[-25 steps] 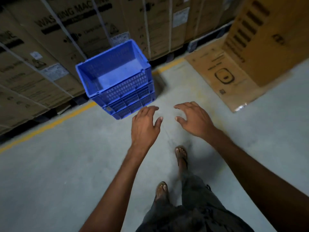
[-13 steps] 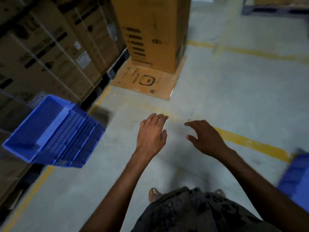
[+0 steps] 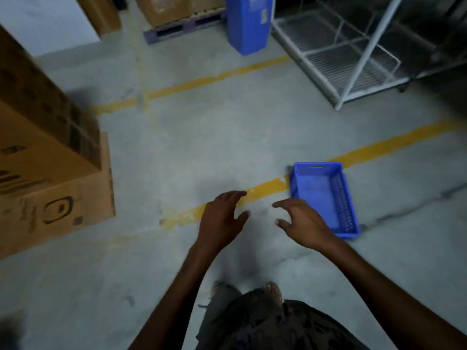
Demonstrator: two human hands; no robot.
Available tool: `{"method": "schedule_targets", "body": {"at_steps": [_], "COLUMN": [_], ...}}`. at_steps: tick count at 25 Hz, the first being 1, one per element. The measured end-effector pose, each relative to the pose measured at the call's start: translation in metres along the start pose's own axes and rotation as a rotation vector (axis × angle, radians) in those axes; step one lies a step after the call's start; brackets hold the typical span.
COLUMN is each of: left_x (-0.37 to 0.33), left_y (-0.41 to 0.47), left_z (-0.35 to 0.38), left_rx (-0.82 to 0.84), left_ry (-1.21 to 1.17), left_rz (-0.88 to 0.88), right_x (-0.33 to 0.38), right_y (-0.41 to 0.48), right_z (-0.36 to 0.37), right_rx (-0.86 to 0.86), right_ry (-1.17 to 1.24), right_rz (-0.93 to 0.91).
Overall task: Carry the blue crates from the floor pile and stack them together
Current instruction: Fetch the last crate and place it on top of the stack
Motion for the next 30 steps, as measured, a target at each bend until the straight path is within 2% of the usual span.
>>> {"method": "schedule_targets", "body": {"at_steps": [4, 9, 14, 16, 19, 21, 25, 28, 30], "left_x": [-0.015, 0.017, 0.078, 0.103, 0.134, 0.151, 0.175, 0.181, 0.176], "left_y": [0.103, 0.235, 0.329, 0.349, 0.362, 0.364, 0.356, 0.349, 0.345], "left_z": [0.052, 0.17, 0.326, 0.396, 0.49, 0.558, 0.65, 0.686, 0.688], "left_rx": [0.106, 0.367, 0.588, 0.581, 0.592, 0.597, 0.646, 0.667, 0.683], "left_ry": [-0.067, -0.116, -0.164, -0.224, -0.27, -0.293, -0.291, -0.282, -0.253], "left_rz": [0.138, 0.206, 0.158, 0.063, -0.051, -0.09, -0.1, -0.054, -0.013], "right_x": [-0.087, -0.184, -0.289, -0.334, -0.377, -0.4, -0.432, -0.454, -0.465], "right_y": [0.05, 0.145, 0.265, 0.31, 0.366, 0.393, 0.4, 0.39, 0.382], "right_z": [-0.014, 0.013, 0.119, 0.18, 0.272, 0.332, 0.401, 0.432, 0.425], "right_rx": [0.052, 0.12, 0.288, 0.402, 0.432, 0.366, -0.064, 0.008, 0.038], "right_ry": [0.084, 0.156, 0.202, 0.199, 0.23, 0.19, 0.145, 0.064, 0.02], "right_rz": [0.243, 0.473, 0.651, 0.736, 0.796, 0.82, 0.981, 0.961, 0.931]}}
Point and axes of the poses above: each hand's wrist, its own y-axis towards the middle knuckle, its own z-axis out of the palm, x = y × z, the point moved 4 cm from there along y, towards the middle knuckle, and after that the axes turned 14 degrees about z, right-handed, at the moved point
